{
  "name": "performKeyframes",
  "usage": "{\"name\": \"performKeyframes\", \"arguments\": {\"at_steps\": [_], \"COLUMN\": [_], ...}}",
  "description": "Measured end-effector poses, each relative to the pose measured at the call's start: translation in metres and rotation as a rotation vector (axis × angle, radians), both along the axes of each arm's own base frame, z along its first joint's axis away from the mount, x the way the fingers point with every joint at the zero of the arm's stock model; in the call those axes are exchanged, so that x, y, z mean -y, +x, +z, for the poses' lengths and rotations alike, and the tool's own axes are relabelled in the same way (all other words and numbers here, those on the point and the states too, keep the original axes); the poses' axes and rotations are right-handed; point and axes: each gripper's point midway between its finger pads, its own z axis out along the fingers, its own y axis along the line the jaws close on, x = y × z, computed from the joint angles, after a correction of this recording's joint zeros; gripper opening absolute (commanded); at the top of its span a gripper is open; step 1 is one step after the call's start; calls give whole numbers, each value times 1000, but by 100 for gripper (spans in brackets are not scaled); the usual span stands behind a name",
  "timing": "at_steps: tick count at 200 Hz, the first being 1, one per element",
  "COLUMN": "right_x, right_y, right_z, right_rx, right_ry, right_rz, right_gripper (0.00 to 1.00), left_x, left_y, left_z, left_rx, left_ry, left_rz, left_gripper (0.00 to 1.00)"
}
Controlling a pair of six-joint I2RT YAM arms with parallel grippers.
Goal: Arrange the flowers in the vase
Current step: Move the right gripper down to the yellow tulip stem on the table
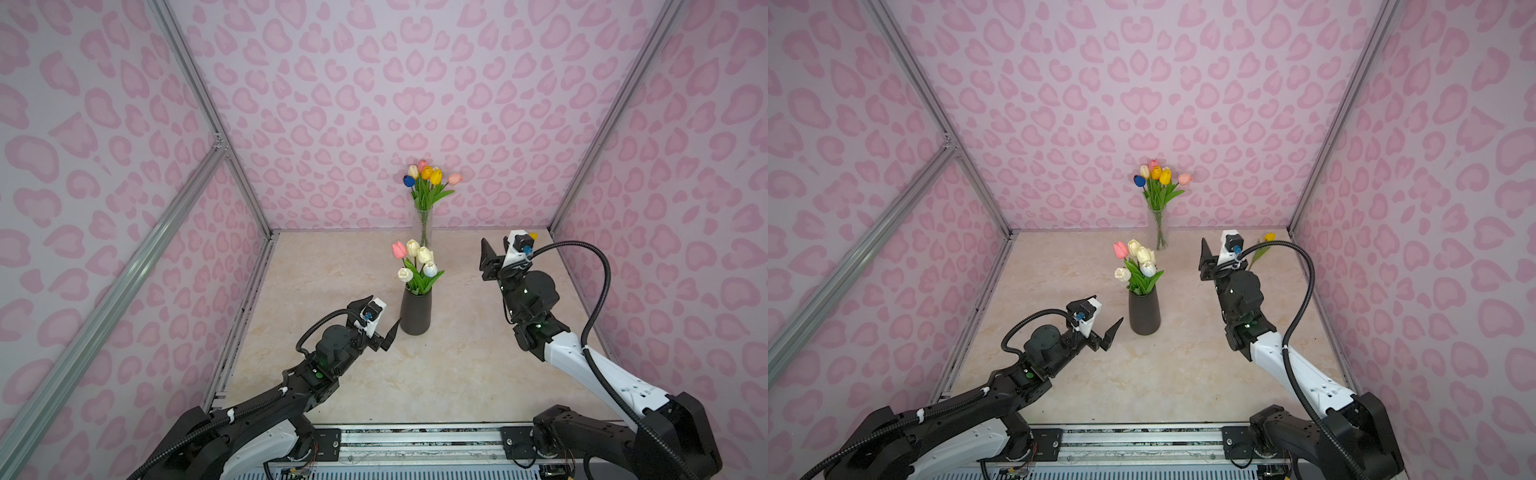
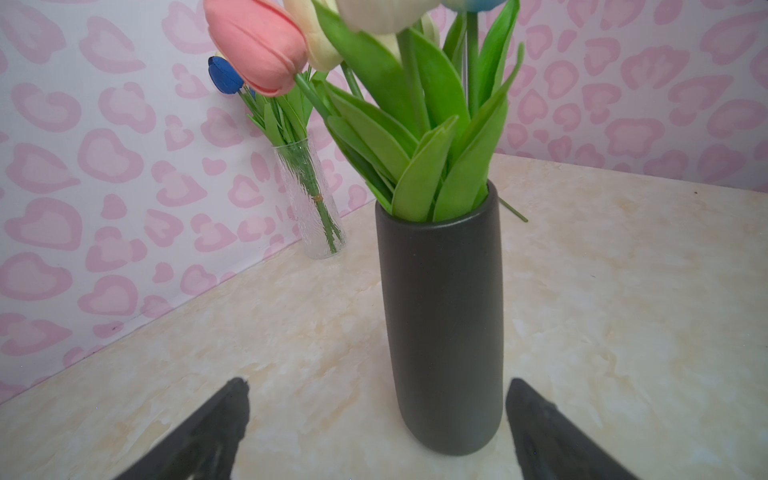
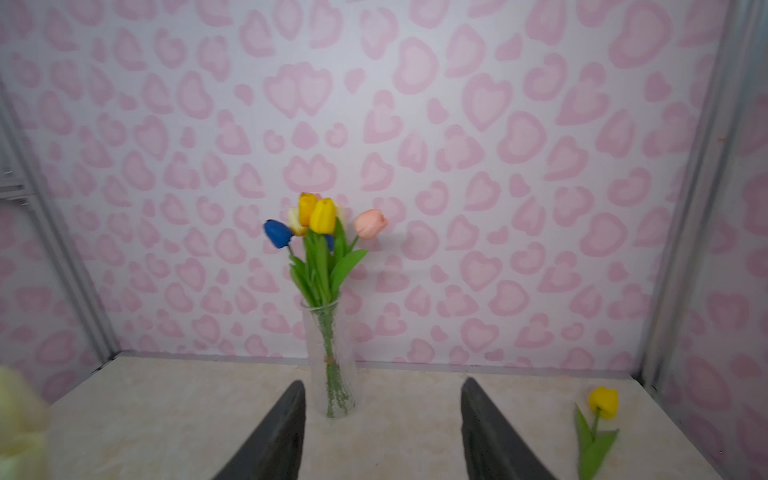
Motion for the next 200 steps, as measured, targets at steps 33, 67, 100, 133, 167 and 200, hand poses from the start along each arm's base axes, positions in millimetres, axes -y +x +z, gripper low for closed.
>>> {"name": "performKeyframes", "arguments": {"at_steps": [33, 67, 100, 133, 167, 200], "right_x": [76, 129, 159, 153, 154, 155], "right_y": [55, 85, 92, 84, 89, 94], "right_z": [-49, -121, -187, -242, -271, -292], "right_rx": [-281, -602, -895, -1095, -1190, -1240], "right_ry": [90, 144, 179, 182, 165, 140], "right_rz": [-212, -308, -331, -307, -311, -315], "right_gripper": [60, 60, 57, 56, 49, 45], "left_x": [-4, -7, -9, -6, -6, -6], "left_y": [-1, -1, 0, 2, 2, 1], "left_z": [5, 8, 5, -5, -5, -5], "left_rx": [15, 21, 18, -4, -6, -3], "left_ry": [-16, -20, -16, 3, 6, 6], "left_rz": [13, 28, 38, 33, 33, 33], "left_gripper": [97, 97, 97, 97, 97, 97]}}
